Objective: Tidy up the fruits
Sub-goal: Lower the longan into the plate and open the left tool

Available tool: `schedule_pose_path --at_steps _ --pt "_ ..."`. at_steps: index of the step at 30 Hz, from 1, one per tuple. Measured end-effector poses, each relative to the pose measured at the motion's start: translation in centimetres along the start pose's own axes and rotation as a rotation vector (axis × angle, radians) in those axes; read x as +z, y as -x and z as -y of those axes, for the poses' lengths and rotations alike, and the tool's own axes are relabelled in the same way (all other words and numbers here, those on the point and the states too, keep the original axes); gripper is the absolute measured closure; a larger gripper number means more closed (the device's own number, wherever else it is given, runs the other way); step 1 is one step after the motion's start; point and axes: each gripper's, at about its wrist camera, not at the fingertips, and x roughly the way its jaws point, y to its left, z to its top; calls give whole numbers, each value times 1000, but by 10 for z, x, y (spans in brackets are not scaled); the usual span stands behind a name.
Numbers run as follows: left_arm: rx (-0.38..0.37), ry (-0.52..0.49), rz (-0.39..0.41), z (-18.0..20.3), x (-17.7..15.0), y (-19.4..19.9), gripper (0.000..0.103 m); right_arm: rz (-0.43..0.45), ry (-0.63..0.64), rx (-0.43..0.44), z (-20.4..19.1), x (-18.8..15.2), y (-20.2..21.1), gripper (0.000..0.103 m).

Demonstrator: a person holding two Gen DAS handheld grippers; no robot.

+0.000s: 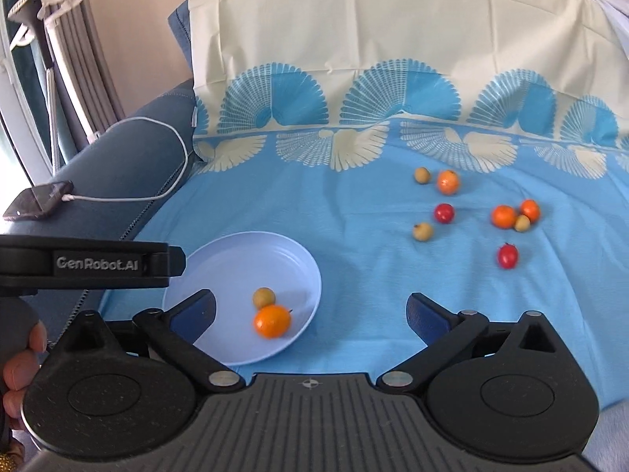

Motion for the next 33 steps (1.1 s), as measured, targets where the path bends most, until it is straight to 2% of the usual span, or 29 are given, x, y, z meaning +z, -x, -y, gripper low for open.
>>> schedule_pose_path --at_steps 4,12,21,25,28,30,33 --pt "9 -20 -2 2 -11 19 0 25 7 32 4 -4 24 1" --pt "29 13 -9 -3 -28 47 0 51 30 71 0 -17 58 1" --pt "33 -1 24 12 -36 60 0 90 44 63 4 -28 80 1" --pt "-19 -86 10 54 -29 36 0 117 19 -33 31 -28 75 1" --pt "-48 -153 9 98 -23 0 0 126 -42 -146 71 -24 58 1" --pt "-40 -196 4 130 -19 -29 0 128 -89 -218 101 -21 43 1" --pt "-59 -231 42 175 -17 -72 0 134 -155 -316 146 -20 18 1"
